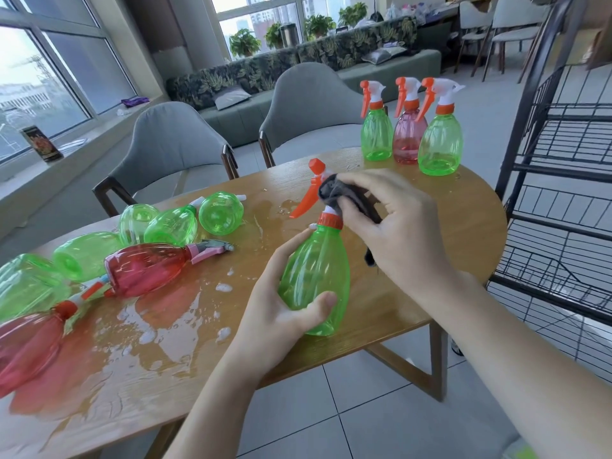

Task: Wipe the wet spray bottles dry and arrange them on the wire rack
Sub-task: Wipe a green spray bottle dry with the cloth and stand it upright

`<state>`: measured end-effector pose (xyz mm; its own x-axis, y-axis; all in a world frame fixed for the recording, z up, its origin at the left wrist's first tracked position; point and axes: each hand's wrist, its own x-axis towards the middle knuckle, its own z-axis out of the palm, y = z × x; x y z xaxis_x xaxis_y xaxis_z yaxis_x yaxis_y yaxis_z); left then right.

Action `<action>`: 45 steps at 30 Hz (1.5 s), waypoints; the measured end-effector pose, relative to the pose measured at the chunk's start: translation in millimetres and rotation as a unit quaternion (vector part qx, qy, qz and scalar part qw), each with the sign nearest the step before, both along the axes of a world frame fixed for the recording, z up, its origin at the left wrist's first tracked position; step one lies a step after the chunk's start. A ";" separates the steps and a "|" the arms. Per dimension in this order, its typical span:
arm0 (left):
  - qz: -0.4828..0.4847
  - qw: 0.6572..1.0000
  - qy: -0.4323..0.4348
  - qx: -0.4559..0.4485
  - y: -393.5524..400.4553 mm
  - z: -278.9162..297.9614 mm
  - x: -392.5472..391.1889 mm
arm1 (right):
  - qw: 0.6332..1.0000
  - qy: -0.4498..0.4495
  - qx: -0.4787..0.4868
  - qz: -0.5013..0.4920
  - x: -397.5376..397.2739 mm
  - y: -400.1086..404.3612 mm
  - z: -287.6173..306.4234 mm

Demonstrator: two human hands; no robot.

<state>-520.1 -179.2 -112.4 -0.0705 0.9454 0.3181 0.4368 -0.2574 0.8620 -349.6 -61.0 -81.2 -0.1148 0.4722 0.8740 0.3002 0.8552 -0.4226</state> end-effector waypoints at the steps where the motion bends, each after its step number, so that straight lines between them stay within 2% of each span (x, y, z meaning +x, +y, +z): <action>1: -0.004 1.000 -0.001 0.000 0.4 -0.6 -0.1 | 1.000 0.009 -0.010 -0.019 1.9 1.9 0.6; 4: -0.009 1.000 0.001 0.000 0.8 -2.2 -1.3 | 0.998 0.016 -0.037 -0.038 4.9 4.5 -0.3; 8: -0.004 1.000 0.003 0.008 0.9 -0.3 -2.0 | 0.997 -0.038 -0.052 0.044 5.0 -3.0 -2.3; 10: -0.008 1.000 -0.003 0.007 1.8 0.2 -1.6 | 0.996 -0.052 -0.047 0.054 7.5 -3.3 -1.3; 16: -0.022 1.000 -0.009 0.006 2.8 -2.0 -1.6 | 0.994 0.010 -0.108 -0.029 11.8 6.8 -4.5; 23: -0.004 1.000 -0.003 0.008 3.3 -1.4 -4.0 | 0.986 -0.043 -0.128 0.097 6.3 -8.6 -3.4; 25: -0.009 1.000 -0.005 0.004 3.6 -1.8 -4.1 | 0.987 -0.041 -0.126 0.086 7.8 -5.9 -1.6; 30: -0.023 0.999 -0.022 -0.005 2.6 -3.3 -2.9 | 0.982 0.034 -0.183 -0.020 9.4 2.7 -7.0; 33: -0.013 1.000 -0.017 -0.005 2.6 -3.8 -3.7 | 0.979 0.044 -0.200 0.016 4.9 -3.6 -9.6; 39: 0.009 1.000 -0.007 -0.001 2.0 -3.0 -5.1 | 0.976 0.007 -0.199 0.094 2.9 -12.2 -10.3; 42: -0.003 1.000 -0.018 -0.010 1.5 -3.0 -5.4 | 0.980 0.005 -0.189 0.058 7.9 -5.7 -9.7; 45: -0.014 0.999 -0.030 -0.012 0.3 -2.2 -3.0 | 0.974 0.022 -0.224 -0.004 15.1 7.6 -16.2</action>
<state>-523.1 -178.9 -114.7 -0.0617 0.9548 0.2909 0.3766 -0.2477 0.8927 -334.5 -53.4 -97.4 -0.0766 0.8079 0.5843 0.2789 0.5800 -0.7654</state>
